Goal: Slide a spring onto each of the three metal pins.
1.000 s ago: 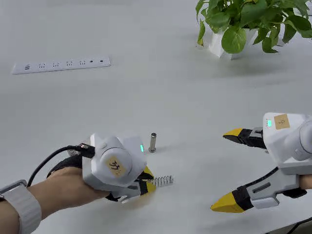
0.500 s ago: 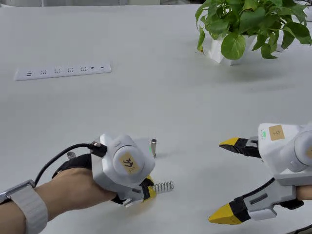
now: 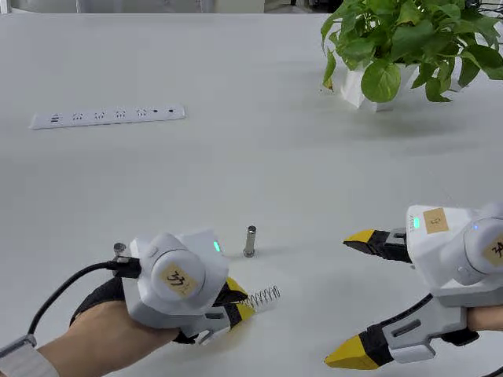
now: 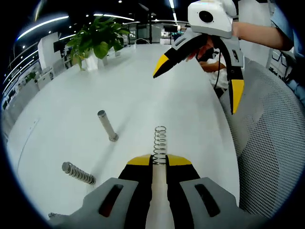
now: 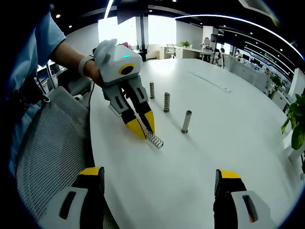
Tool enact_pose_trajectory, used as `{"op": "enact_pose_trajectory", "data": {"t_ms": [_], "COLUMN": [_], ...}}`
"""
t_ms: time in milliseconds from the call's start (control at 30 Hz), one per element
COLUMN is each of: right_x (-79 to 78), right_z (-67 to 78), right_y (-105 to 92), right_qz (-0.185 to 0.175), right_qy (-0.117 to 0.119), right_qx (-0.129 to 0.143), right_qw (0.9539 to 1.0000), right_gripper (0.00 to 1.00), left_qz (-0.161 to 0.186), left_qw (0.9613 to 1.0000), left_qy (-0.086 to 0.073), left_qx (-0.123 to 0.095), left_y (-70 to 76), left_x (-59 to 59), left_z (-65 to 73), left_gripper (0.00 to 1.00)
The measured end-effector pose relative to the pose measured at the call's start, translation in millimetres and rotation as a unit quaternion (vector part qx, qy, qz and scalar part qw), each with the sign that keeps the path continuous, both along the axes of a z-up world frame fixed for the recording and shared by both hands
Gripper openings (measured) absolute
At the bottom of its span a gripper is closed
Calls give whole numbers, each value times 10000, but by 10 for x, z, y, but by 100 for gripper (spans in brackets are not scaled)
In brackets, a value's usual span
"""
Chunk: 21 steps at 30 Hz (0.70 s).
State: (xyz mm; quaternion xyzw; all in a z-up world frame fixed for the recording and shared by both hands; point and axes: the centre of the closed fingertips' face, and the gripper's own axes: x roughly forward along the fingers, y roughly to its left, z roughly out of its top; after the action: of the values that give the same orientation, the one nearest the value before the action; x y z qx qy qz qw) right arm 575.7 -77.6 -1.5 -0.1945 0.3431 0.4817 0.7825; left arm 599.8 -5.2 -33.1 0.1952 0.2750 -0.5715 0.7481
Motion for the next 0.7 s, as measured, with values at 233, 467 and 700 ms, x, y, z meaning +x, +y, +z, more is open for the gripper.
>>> {"op": "enact_pose_trajectory", "data": {"t_ms": [233, 467, 700], "right_x": [-26, -58, -116], "right_z": [24, 95, 193], "right_y": [119, 269, 472], "right_qz": [165, 364, 731], "right_qy": [20, 16, 4], "right_qx": [3, 61, 82], "right_qw": [9999, 9993, 9973], "right_gripper": [96, 91, 83], "left_qz": [295, 512, 578], "left_qw": [9990, 9951, 9929], "left_qy": [-75, -48, -158], "left_qx": [-339, -840, -1029], "left_y": [84, 159, 238], "left_x": [-83, -188, -318], "left_z": [143, 325, 407], "left_gripper": [7, 7, 7]}}
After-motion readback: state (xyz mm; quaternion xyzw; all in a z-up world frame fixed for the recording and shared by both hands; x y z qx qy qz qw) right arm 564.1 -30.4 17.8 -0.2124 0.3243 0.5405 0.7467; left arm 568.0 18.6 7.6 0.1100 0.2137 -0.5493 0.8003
